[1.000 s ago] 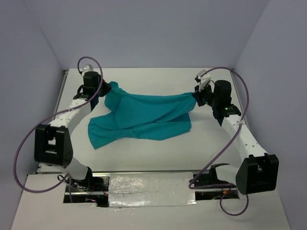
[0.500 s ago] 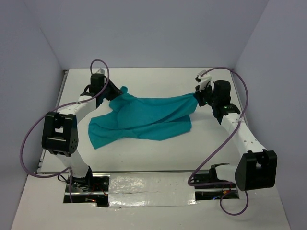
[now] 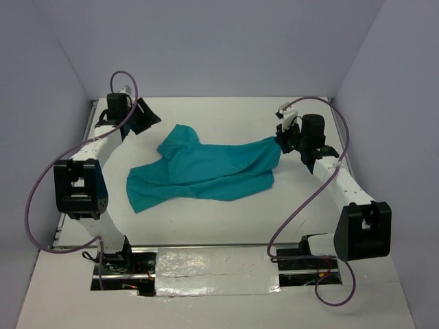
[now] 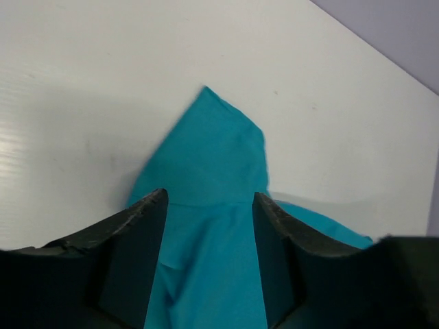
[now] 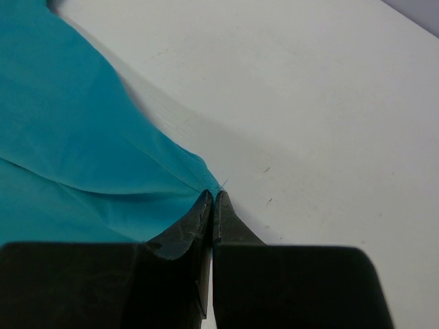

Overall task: Fold and stack the t-shirts
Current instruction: Flatten out the tshirt

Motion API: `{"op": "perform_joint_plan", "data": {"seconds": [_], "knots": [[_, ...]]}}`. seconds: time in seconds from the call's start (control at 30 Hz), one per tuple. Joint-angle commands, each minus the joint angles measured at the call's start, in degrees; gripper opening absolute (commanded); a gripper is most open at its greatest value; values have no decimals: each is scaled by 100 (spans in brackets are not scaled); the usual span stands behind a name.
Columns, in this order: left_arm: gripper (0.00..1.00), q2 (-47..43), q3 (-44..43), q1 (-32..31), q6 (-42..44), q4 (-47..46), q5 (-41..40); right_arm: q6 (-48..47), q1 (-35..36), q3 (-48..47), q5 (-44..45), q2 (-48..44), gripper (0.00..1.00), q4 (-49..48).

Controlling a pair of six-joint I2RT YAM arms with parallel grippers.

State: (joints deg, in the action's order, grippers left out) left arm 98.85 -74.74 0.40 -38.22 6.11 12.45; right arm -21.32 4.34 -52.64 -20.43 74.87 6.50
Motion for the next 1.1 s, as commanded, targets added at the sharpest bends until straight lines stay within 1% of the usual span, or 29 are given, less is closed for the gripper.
{"op": "perform_joint_plan", "data": {"seconds": [0.0, 0.07, 0.13, 0.23, 0.33, 0.57, 0.83, 0.97, 1.07], "knots": [[64, 555, -400, 390, 578, 487, 591, -109, -38, -343, -137, 71, 0, -123], [63, 976, -725, 469, 780, 680, 880, -118, -38, -396, -190, 133, 0, -79], [63, 1223, -1093, 478, 955, 1004, 961, -135, -38, -405, -199, 168, 0, -79], [63, 1584, -1367, 478, 1097, 1295, 970, -118, -38, -431, -216, 212, 0, -70], [63, 1848, -1473, 478, 1167, 1428, 1075, -118, -38, -422, -225, 230, 0, -70], [62, 2217, -1561, 487, 1273, 1560, 1743, -118, -47, -413, -225, 265, 0, -70], [59, 2464, -1658, 443, 1361, 1797, 1709, -74, -38, -466, -269, 344, 0, -96], [59, 2657, -1965, 329, 1483, 2104, 1454, -65, -38, -484, -304, 362, 0, -97], [58, 2684, -1983, 294, 1466, 2123, 1374, -65, -38, -493, -322, 362, 0, -114]]}}
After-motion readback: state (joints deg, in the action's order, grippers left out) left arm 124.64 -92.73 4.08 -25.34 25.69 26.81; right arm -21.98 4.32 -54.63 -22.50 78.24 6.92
